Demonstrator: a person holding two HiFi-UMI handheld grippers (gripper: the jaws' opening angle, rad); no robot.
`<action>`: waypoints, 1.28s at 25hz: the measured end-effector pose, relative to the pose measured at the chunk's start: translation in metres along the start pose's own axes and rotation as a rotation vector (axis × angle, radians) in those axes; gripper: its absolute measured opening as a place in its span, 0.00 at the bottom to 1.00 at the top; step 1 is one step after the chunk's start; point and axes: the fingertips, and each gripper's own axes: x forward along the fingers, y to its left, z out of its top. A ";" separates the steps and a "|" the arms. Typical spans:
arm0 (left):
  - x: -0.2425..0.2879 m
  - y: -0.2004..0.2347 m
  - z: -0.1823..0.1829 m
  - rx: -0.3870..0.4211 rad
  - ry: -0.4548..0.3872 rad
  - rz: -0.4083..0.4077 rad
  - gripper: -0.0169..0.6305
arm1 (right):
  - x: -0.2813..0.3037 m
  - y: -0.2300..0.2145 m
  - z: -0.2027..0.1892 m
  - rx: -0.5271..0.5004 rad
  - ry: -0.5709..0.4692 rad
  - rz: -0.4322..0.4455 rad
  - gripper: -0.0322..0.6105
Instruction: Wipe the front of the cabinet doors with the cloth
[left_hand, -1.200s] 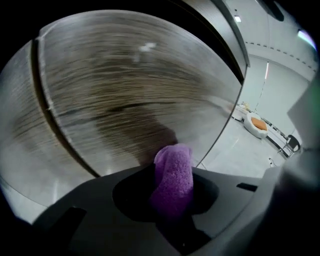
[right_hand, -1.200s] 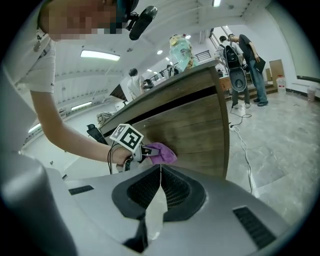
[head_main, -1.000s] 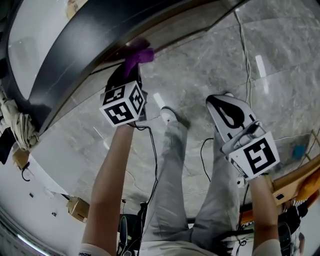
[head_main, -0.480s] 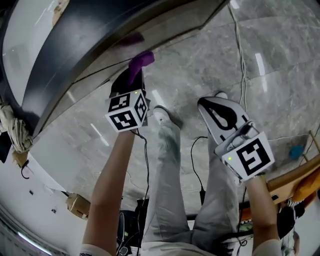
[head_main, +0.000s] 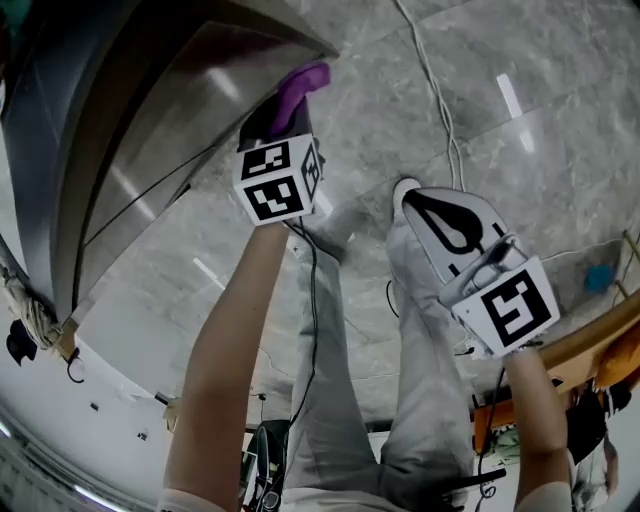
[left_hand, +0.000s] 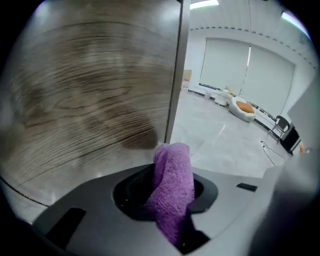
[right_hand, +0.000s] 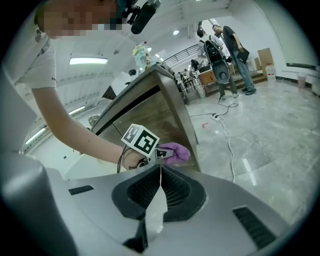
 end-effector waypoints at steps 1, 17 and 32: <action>0.008 -0.003 0.004 -0.006 0.001 0.010 0.17 | -0.004 -0.010 -0.002 0.004 -0.004 -0.010 0.09; -0.014 0.102 -0.033 0.038 0.091 0.119 0.17 | 0.023 0.029 -0.022 -0.013 -0.002 -0.019 0.09; -0.108 0.266 -0.138 -0.005 0.253 0.304 0.17 | 0.099 0.136 -0.007 -0.054 -0.031 0.061 0.09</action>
